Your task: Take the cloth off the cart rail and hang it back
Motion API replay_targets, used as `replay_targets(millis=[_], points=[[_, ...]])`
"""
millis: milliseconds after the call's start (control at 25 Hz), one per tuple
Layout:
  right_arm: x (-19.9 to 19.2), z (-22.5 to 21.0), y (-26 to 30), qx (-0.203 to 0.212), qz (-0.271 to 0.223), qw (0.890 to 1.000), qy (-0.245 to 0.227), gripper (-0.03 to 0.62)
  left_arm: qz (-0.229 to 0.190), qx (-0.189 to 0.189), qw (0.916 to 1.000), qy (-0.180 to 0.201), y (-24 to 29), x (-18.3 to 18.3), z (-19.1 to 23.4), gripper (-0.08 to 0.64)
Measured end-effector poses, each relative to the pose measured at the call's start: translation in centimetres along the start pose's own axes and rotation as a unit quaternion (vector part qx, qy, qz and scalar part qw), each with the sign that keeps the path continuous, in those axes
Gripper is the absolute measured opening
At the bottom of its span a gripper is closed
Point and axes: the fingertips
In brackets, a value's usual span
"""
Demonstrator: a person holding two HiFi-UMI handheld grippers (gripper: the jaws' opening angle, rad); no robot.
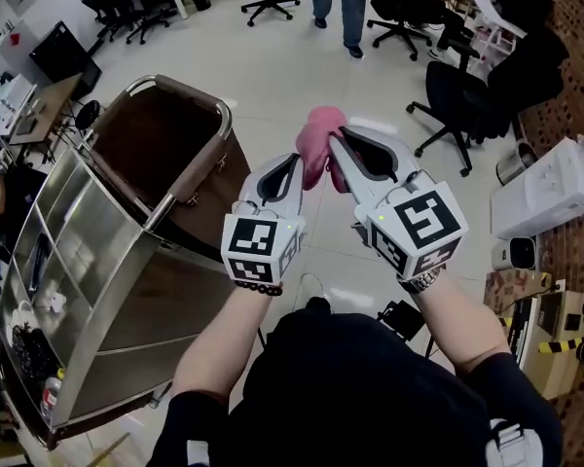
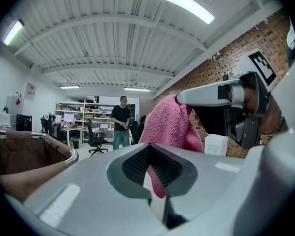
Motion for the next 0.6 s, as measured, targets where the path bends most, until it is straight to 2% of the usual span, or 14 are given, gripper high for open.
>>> replay_targets(millis=[280,600], points=[[0.4,-5.5,7.9,0.018,0.004,1.000,0.002,0.034,-0.007,0.010,0.9999,0.001,6.4,1.6,5.0,0.003],[1.8,-9.5,15.5,0.028,0.010,1.000,-0.001,0.034,-0.032,0.021,0.9992,0.006,11.0,6.0,10.9,0.003]])
Point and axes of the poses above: the fingertips, and each gripper's own axes: y forward along the fingers, z to its left, x out of its top, and after that the axes turned 4 degrees about x, right-handed
